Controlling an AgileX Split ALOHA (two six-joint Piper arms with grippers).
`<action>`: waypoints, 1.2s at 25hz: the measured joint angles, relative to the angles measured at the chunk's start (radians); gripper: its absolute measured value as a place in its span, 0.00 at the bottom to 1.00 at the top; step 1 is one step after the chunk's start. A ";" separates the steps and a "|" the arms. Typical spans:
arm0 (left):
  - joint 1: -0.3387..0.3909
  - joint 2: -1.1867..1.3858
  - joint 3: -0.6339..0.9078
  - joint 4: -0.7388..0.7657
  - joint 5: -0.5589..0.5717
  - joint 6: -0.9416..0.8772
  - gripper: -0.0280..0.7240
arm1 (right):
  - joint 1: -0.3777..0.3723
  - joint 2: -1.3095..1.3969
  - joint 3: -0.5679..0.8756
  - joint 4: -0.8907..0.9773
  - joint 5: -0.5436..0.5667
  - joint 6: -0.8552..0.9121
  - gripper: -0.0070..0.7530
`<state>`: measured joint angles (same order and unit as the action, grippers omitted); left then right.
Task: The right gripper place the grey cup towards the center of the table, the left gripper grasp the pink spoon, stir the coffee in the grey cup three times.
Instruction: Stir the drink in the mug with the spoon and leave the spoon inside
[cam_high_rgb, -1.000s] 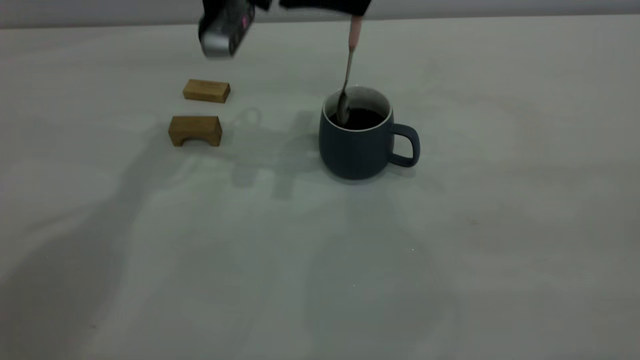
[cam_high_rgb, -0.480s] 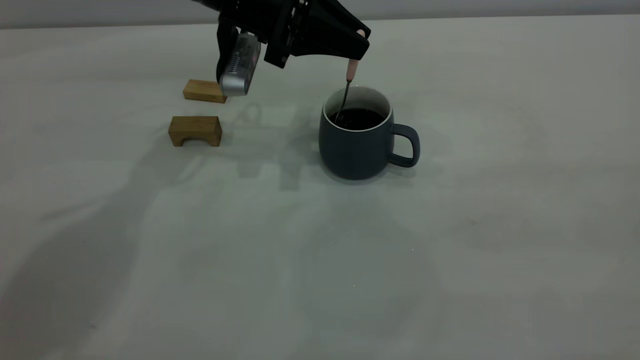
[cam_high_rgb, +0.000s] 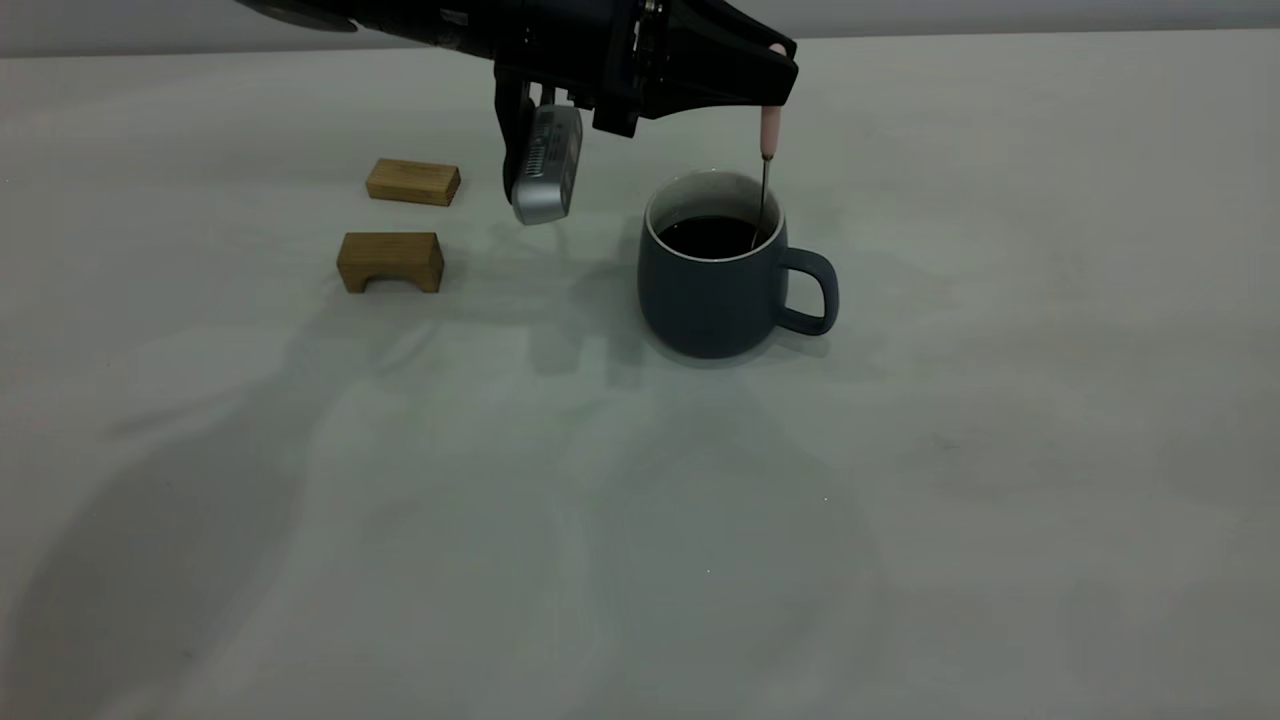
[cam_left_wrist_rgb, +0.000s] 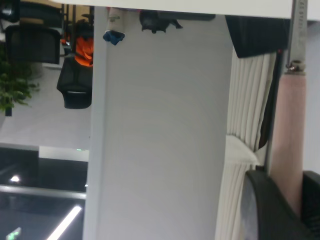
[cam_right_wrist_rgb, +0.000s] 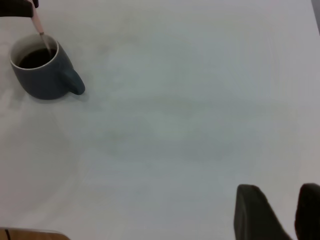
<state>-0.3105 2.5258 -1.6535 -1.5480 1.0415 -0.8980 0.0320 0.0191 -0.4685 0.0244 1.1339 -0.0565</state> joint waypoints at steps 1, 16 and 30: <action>0.001 0.000 -0.001 0.016 0.000 -0.024 0.26 | 0.000 0.000 0.000 0.000 0.000 0.000 0.32; 0.017 -0.012 -0.001 0.057 -0.099 0.168 0.26 | 0.000 0.000 0.000 0.000 0.000 0.000 0.32; 0.022 -0.012 -0.001 0.138 0.016 -0.071 0.26 | 0.000 0.000 0.000 0.000 0.000 0.000 0.32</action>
<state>-0.2887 2.5140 -1.6548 -1.4103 1.0571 -0.9685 0.0320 0.0191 -0.4685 0.0244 1.1339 -0.0565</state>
